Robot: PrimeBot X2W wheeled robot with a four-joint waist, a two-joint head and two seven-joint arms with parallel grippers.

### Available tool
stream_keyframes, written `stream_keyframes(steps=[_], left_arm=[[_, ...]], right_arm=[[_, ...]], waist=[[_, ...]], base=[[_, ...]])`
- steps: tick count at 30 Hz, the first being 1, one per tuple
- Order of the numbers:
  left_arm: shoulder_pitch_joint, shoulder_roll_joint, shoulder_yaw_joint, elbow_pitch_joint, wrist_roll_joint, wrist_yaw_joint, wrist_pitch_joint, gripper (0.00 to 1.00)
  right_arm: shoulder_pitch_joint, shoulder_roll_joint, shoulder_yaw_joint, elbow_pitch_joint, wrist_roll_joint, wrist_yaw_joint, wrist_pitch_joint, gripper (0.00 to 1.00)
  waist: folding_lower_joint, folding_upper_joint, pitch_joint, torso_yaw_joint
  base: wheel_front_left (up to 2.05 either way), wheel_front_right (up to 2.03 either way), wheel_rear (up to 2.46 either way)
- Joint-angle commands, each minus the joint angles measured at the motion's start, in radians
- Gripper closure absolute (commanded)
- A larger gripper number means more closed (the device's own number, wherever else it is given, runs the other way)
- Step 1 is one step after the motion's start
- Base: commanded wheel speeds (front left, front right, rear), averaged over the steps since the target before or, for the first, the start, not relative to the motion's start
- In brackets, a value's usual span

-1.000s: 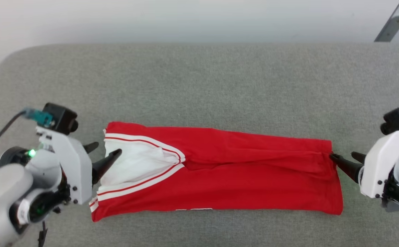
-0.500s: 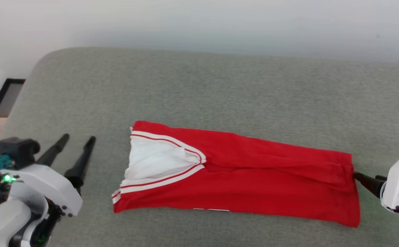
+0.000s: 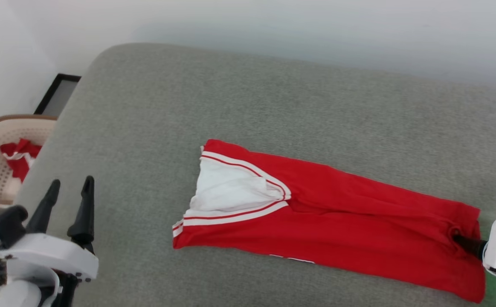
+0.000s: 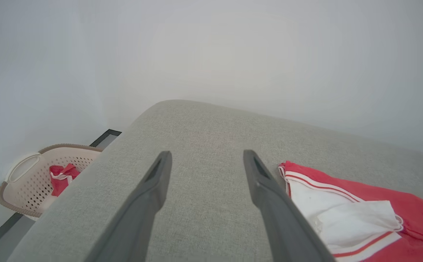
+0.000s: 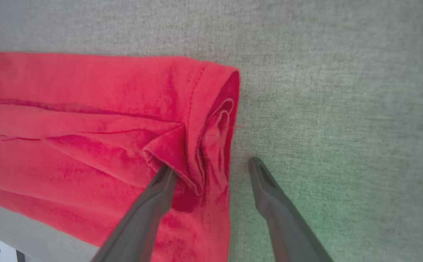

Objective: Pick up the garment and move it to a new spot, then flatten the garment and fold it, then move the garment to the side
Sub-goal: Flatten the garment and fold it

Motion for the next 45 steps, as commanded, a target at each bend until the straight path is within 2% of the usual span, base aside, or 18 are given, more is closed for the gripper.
stream_keyframes(steps=[1, 5, 6, 8, 15, 22, 27, 36, 40, 45], left_arm=[[0.013, -0.014, 0.017, -0.001, 0.017, -0.008, 0.0, 0.0], [0.061, -0.079, 0.105, 0.011, 0.074, -0.047, 0.0, 0.0], [0.069, -0.091, 0.12, 0.016, 0.086, -0.059, 0.0, 0.0], [0.077, -0.119, 0.156, 0.024, 0.104, -0.079, 0.0, 0.0], [0.102, -0.193, 0.235, 0.055, 0.178, -0.143, -0.001, 0.0], [0.111, -0.236, 0.292, 0.07, 0.226, -0.183, -0.001, 0.0], [0.12, -0.251, 0.311, 0.083, 0.25, -0.215, -0.001, 0.0], [0.13, -0.273, 0.321, 0.108, 0.275, -0.243, -0.001, 0.0], [0.139, -0.281, 0.323, 0.113, 0.281, -0.253, -0.001, 0.0], [0.148, -0.276, 0.331, 0.116, 0.284, -0.266, -0.001, 0.0]], right_arm=[[-0.006, 0.002, 0.0, 0.016, -0.006, -0.002, -0.005, 0.0], [-0.017, 0.003, 0.005, 0.084, -0.007, -0.002, -0.012, 0.0], [-0.018, 0.004, 0.011, 0.099, -0.007, -0.002, -0.011, 0.52], [-0.022, 0.007, 0.02, 0.128, -0.006, -0.002, -0.013, 1.0], [-0.042, 0.016, 0.049, 0.182, 0.034, -0.002, -0.025, 1.0], [-0.075, -0.061, 0.046, 0.169, 0.047, -0.002, -0.038, 1.0], [-0.088, -0.118, 0.021, 0.164, 0.049, -0.003, -0.046, 1.0], [-0.093, -0.215, -0.042, 0.178, -0.001, -0.002, -0.065, 1.0], [-0.105, -0.227, -0.047, 0.168, -0.009, -0.002, -0.057, 1.0], [-0.098, -0.211, -0.018, 0.104, 0.034, -0.002, -0.027, 1.0]], waist=[[0.0, 0.0, 0.007, 0.019], [0.0, 0.0, 0.011, 0.037], [0.0, 0.0, 0.012, 0.04], [0.0, 0.0, 0.013, 0.046], [0.0, 0.0, 0.013, 0.052], [0.0, 0.0, 0.013, 0.038], [0.0, 0.0, 0.01, 0.016], [0.0, 0.0, -0.002, -0.037], [0.0, 0.0, -0.013, -0.064], [0.0, 0.0, -0.03, -0.096]], base=[[0.0, 0.0, 0.0], [0.0, 0.0, 0.0], [0.0, 0.0, 0.0], [0.0, 0.0, 0.0], [0.0, 0.0, 0.0], [0.0, 0.0, 0.0], [0.0, 0.0, 0.0], [0.0, 0.0, 0.0], [0.0, 0.0, 0.0], [0.0, 0.0, 0.0]])
